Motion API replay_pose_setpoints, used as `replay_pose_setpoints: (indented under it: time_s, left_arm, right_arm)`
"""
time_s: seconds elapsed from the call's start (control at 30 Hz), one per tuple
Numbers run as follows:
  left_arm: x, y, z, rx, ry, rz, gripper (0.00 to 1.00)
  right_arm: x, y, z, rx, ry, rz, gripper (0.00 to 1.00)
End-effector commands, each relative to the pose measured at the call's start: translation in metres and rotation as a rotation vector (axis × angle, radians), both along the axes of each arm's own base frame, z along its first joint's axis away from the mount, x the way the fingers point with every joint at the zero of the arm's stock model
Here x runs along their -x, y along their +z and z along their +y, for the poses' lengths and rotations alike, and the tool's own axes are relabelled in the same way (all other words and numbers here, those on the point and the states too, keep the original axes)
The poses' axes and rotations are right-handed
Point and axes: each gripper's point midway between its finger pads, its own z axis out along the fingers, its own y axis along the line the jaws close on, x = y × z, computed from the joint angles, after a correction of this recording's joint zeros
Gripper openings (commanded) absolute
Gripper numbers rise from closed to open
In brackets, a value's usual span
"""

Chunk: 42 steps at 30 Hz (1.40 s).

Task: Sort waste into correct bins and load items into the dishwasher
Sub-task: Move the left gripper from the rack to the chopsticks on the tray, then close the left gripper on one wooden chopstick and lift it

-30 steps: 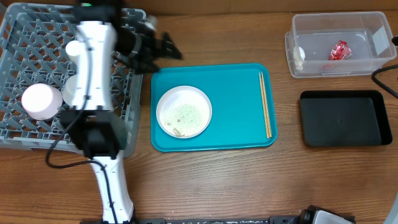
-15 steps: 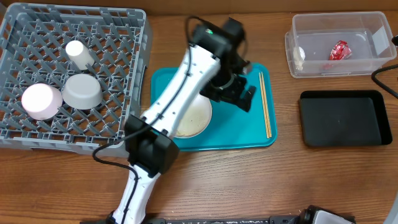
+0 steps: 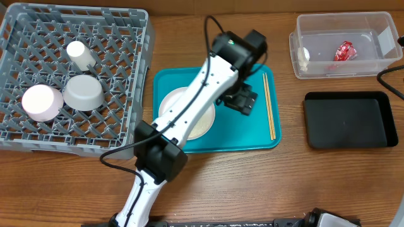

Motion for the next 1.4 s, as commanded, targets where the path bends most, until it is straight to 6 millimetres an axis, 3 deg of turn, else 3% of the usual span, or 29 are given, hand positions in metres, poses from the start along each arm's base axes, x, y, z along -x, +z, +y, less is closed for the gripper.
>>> replay_pose_setpoints:
  time_s: [0.0, 0.1, 0.27, 0.43, 0.57, 0.77, 0.9, 1.1, 1.23, 1.37]
  left_arm:
    - [-0.011, 0.049, 0.029, 0.026, 0.162, -0.130, 1.00]
    - [-0.005, 0.068, 0.020, 0.171, 0.197, -0.095, 1.00]
    - [0.012, 0.085, -0.045, 0.475, 0.154, 0.041, 0.96]
    - [0.007, 0.071, -0.104, 0.546, 0.241, 0.032, 0.95]
    - [0.005, 0.036, -0.143, 0.497, 0.337, -0.019, 0.85]
    - [0.001, -0.031, -0.148, 0.290, 0.425, -0.123, 0.80]
    - [-0.003, -0.055, -0.144, 0.225, 0.444, -0.142, 0.70]
    - [-0.030, -0.057, -0.122, 0.147, 0.511, -0.292, 0.62]
    - [-0.042, -0.055, -0.121, 0.131, 0.514, -0.380, 0.60]
    - [-0.051, -0.050, -0.114, 0.100, 0.522, -0.467, 0.50]
  right_arm:
    - [0.001, 0.001, -0.002, 0.006, -0.015, -0.004, 1.00]
    - [0.001, 0.001, -0.002, 0.006, -0.015, -0.004, 1.00]
    - [0.001, 0.001, -0.002, 0.006, -0.015, -0.004, 1.00]
    - [0.001, 0.001, -0.002, 0.006, -0.015, -0.004, 1.00]
    - [0.001, 0.001, -0.002, 0.006, -0.015, -0.004, 1.00]
    - [0.001, 0.001, -0.002, 0.006, -0.015, -0.004, 1.00]
    - [0.001, 0.001, -0.002, 0.006, -0.015, -0.004, 1.00]
    - [0.001, 0.001, -0.002, 0.006, -0.015, -0.004, 1.00]
    - [0.001, 0.001, -0.002, 0.006, -0.015, -0.004, 1.00]
    - [0.001, 0.001, -0.002, 0.006, -0.015, -0.004, 1.00]
